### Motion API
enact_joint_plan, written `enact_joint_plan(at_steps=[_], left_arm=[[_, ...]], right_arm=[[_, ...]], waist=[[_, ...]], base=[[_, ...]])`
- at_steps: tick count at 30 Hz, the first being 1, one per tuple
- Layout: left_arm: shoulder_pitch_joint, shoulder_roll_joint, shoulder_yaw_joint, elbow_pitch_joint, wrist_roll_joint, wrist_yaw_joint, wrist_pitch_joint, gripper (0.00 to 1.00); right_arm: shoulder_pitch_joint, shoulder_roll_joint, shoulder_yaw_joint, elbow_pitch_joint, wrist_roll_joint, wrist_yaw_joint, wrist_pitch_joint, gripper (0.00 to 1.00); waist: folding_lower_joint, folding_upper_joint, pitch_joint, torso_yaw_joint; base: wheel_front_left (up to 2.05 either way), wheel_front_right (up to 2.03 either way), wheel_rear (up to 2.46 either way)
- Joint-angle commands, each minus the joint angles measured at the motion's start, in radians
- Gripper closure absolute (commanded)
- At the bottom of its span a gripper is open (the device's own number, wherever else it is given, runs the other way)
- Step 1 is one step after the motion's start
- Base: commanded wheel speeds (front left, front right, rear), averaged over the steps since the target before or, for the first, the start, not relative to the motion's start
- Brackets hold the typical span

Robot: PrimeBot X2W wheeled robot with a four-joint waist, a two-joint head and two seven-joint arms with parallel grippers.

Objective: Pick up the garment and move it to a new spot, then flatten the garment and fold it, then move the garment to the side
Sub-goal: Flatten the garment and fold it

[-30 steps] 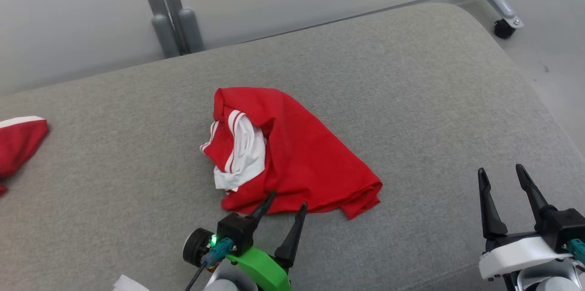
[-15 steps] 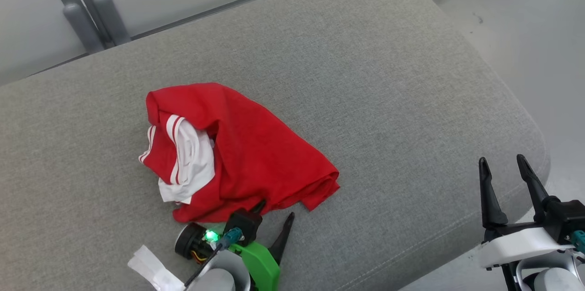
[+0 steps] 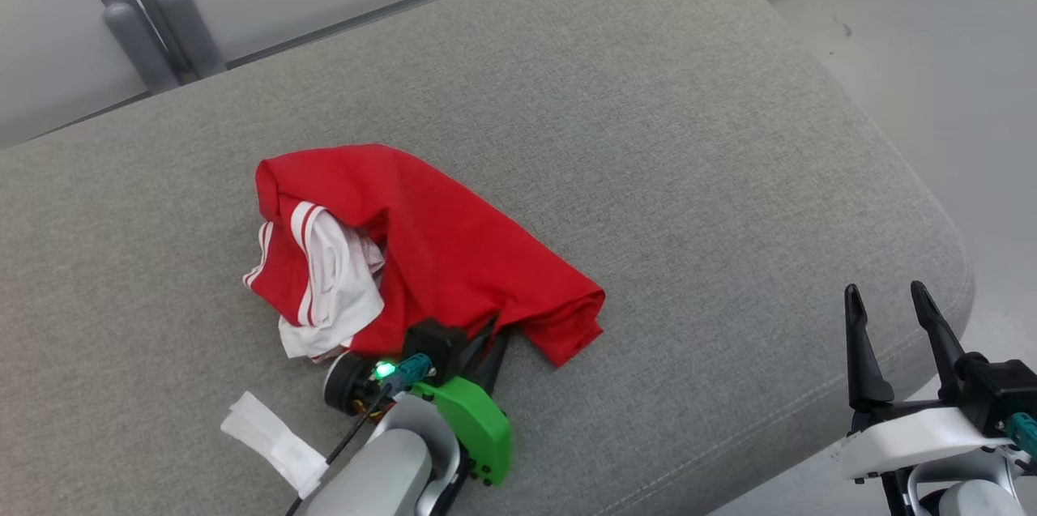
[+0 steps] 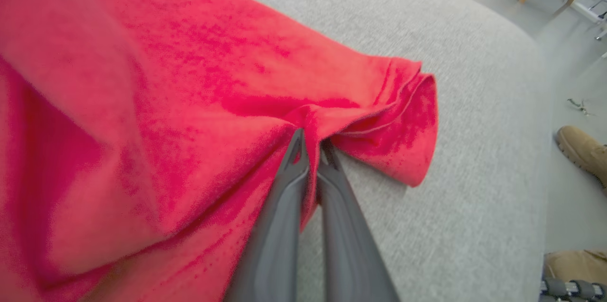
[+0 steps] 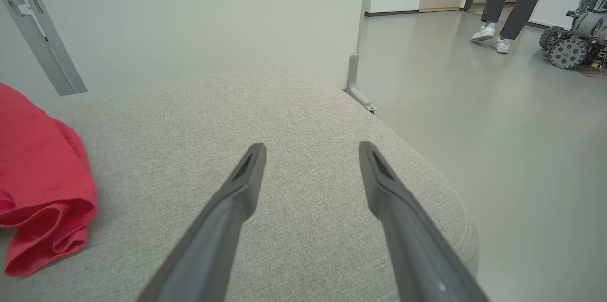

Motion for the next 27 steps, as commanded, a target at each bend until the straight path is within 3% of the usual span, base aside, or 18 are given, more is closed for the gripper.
enact_joint_plan(at_steps=[1, 6, 13, 27], left_arm=[[-0.01, 0.0, -0.016, -0.048, -0.032, -0.01, 0.0, 1.0], [-0.051, 0.002, -0.09, -0.263, -0.177, -0.009, 0.04, 1.0], [-0.181, 0.002, -0.132, -0.485, -0.277, 0.067, 0.12, 1.0], [-0.415, 0.001, -0.103, -0.667, -0.362, 0.16, 0.156, 1.0]], right_arm=[[0.014, 0.001, -0.002, 0.005, 0.005, 0.0, -0.003, 0.0], [0.02, 0.006, 0.017, 0.014, 0.007, 0.0, -0.003, 0.0], [0.024, 0.01, 0.056, 0.027, 0.006, 0.0, -0.003, 0.0], [0.046, 0.023, 0.056, 0.042, 0.005, 0.0, -0.003, 0.0]], waist=[[0.0, -0.0001, -0.024, 0.023], [0.0, -0.0001, -0.067, 0.053], [0.0, -0.0001, -0.117, 0.085], [0.0, -0.0001, -0.162, 0.114]], base=[[0.0, 0.0, 0.0], [0.0, 0.0, 0.0], [0.0, 0.0, 0.0], [0.0, 0.0, 0.0]])
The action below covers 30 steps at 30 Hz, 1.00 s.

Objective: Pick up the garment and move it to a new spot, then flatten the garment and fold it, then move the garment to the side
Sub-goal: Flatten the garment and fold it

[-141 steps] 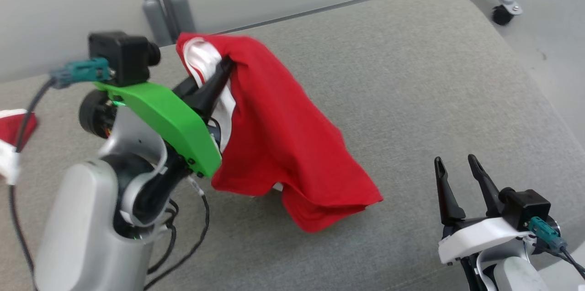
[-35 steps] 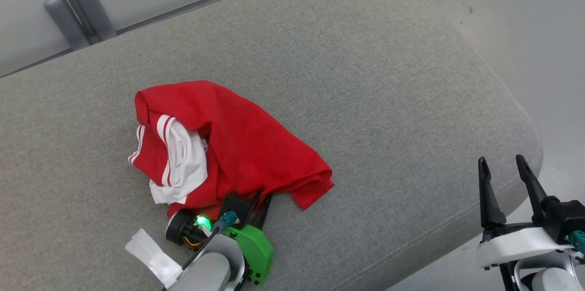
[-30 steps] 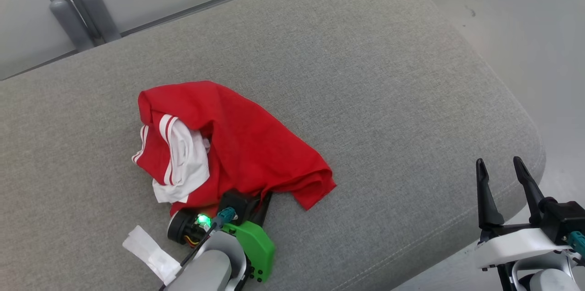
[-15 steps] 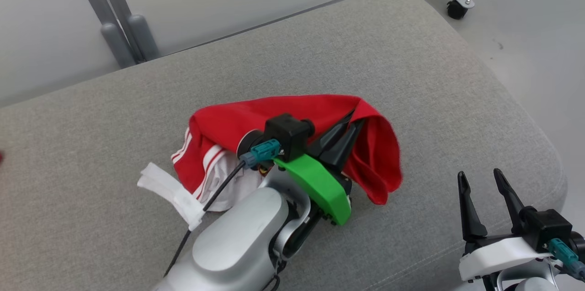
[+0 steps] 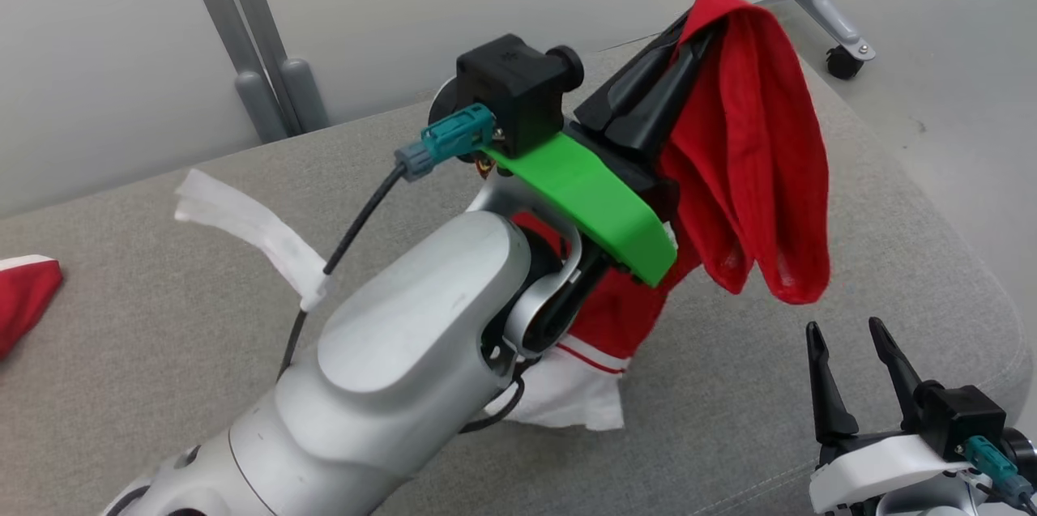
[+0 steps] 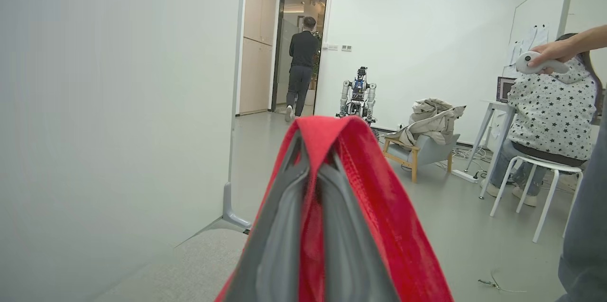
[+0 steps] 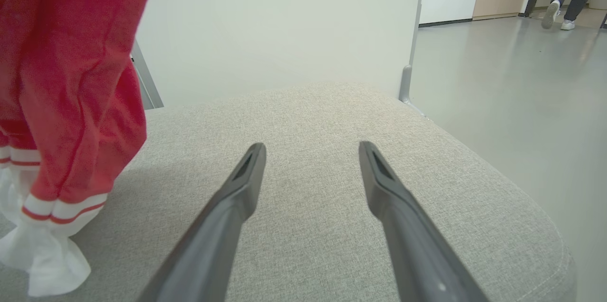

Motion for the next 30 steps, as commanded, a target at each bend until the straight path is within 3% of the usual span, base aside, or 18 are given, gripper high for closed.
enact_joint_plan(at_steps=[1, 5, 12, 21, 30], left_arm=[[-0.031, 0.004, 0.005, -0.012, -0.007, 0.011, -0.005, 1.0], [-0.072, 0.004, 0.011, -0.029, -0.029, 0.039, -0.011, 1.0], [-0.022, 0.038, 0.056, 0.07, -0.053, 0.078, -0.034, 1.0], [0.135, 0.127, 0.142, 0.38, -0.109, 0.115, -0.103, 1.0], [0.269, 0.224, 0.294, 0.633, -0.157, 0.112, -0.157, 1.0]], right_arm=[[0.009, 0.002, 0.001, 0.003, 0.003, 0.0, -0.003, 0.0], [0.01, 0.004, 0.002, 0.004, 0.005, 0.0, -0.003, 0.0], [0.004, 0.006, -0.001, 0.009, 0.006, 0.0, -0.003, 0.0], [0.004, -0.005, -0.003, 0.015, 0.008, 0.0, -0.003, 0.0], [-0.016, -0.024, 0.001, 0.013, 0.01, 0.0, -0.003, 0.0]], waist=[[0.0, 0.0, -0.004, 0.001], [0.0, 0.0, -0.006, -0.002], [0.0, 0.0, 0.0, -0.006], [0.0, 0.0, 0.018, 0.002], [0.0, 0.0, 0.044, 0.022]], base=[[0.0, 0.0, 0.0], [0.0, 0.0, 0.0], [0.0, 0.0, 0.0], [0.0, 0.0, 0.0], [0.0, 0.0, 0.0]])
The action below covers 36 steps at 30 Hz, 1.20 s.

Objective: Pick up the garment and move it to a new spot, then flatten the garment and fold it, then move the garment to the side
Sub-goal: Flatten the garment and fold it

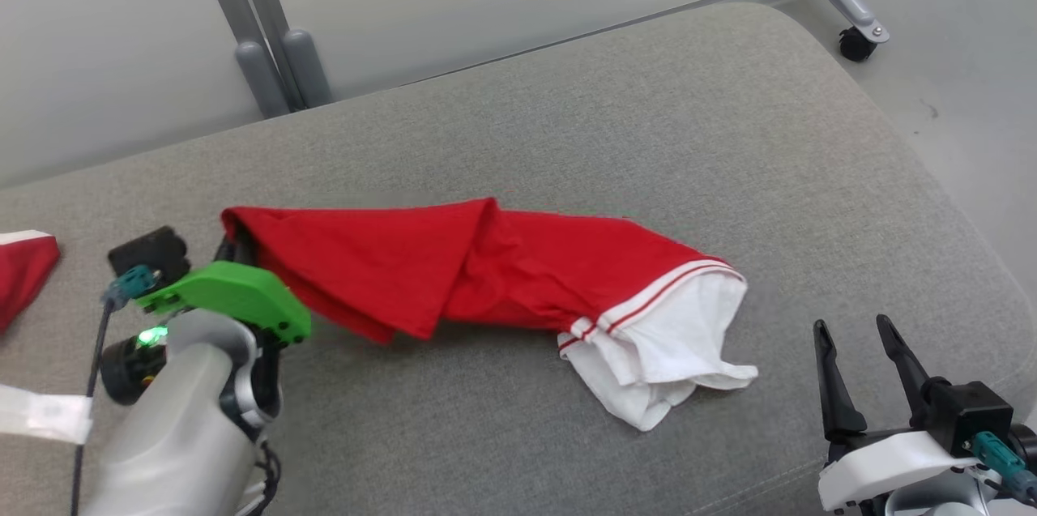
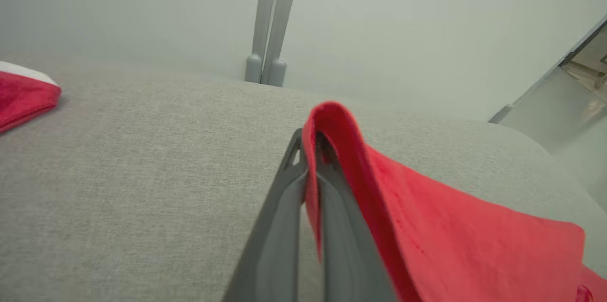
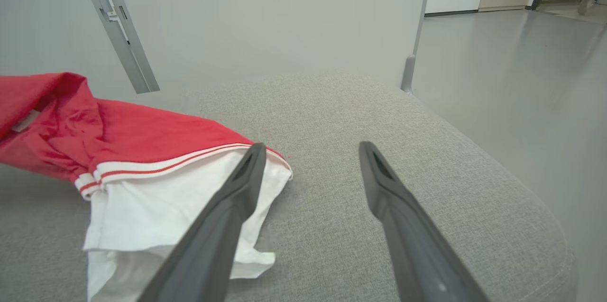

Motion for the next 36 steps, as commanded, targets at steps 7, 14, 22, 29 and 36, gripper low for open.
enact_joint_plan(at_steps=[7, 14, 22, 29, 36], left_arm=[[0.12, 0.031, 0.149, 0.027, 0.068, -0.017, -0.009, 1.0], [0.259, -0.012, 0.298, -0.01, 0.126, -0.058, -0.008, 0.0], [0.449, -0.026, 0.437, -0.116, 0.208, -0.072, -0.008, 0.0], [0.555, -0.074, 0.415, -0.284, 0.334, -0.107, -0.007, 0.0], [0.48, -0.152, 0.221, -0.348, 0.42, -0.158, 0.084, 0.0]], right_arm=[[0.003, -0.016, -0.003, 0.001, -0.001, 0.0, -0.003, 0.0], [-0.001, -0.016, 0.011, 0.0, -0.005, 0.0, -0.003, 0.0], [0.027, -0.015, 0.002, -0.011, -0.004, 0.0, -0.003, 0.0], [0.035, -0.013, -0.01, -0.016, -0.004, 0.0, -0.003, 0.0], [-0.002, -0.008, 0.008, -0.022, 0.002, 0.0, -0.003, 0.0]], waist=[[0.0, 0.0, -0.003, 0.052], [0.0, 0.0, -0.017, 0.083], [0.0, 0.0, -0.029, 0.1], [0.0, 0.0, -0.03, 0.101], [0.0, 0.0, 0.02, 0.086]], base=[[0.0, 0.0, 0.0], [0.0, 0.0, 0.0], [0.0, 0.0, 0.0], [0.0, 0.0, 0.0], [0.0, 0.0, 0.0]])
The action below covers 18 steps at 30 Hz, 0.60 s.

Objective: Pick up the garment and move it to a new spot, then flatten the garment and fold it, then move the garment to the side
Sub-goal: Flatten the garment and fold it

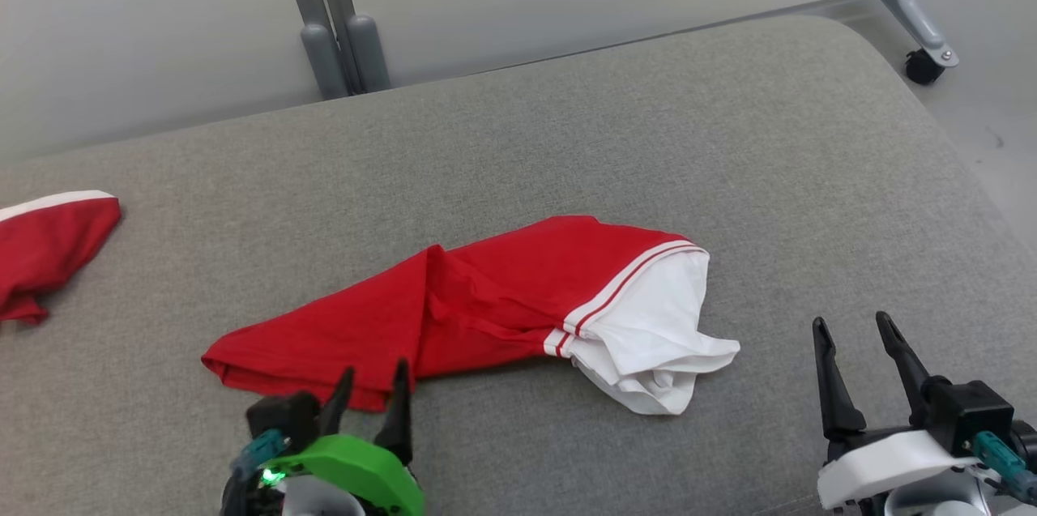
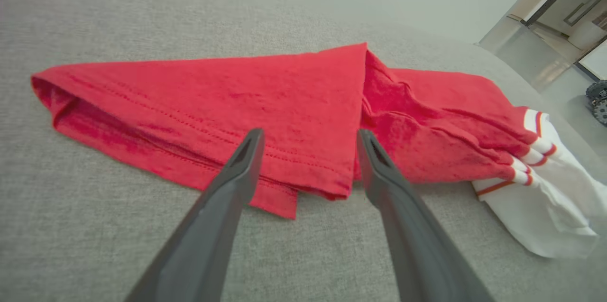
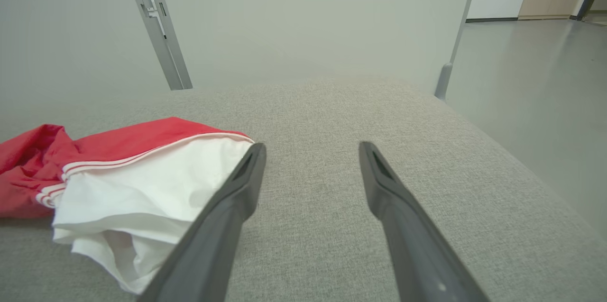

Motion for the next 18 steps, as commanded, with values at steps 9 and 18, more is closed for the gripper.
enact_joint_plan(at_steps=[9, 18], left_arm=[[-0.099, -0.013, -0.06, 0.132, 0.054, 0.025, 0.036, 0.0], [-0.075, 0.016, -0.033, 0.156, 0.026, 0.028, 0.013, 0.9]], right_arm=[[-0.018, 0.014, -0.011, 0.005, 0.01, 0.0, -0.003, 0.0], [-0.007, 0.018, -0.018, 0.011, 0.005, 0.0, -0.003, 0.0]], waist=[[0.0, 0.0, 0.054, -0.07], [0.0, 0.0, 0.038, -0.079]], base=[[0.0, 0.0, 0.0], [0.0, 0.0, 0.0]])
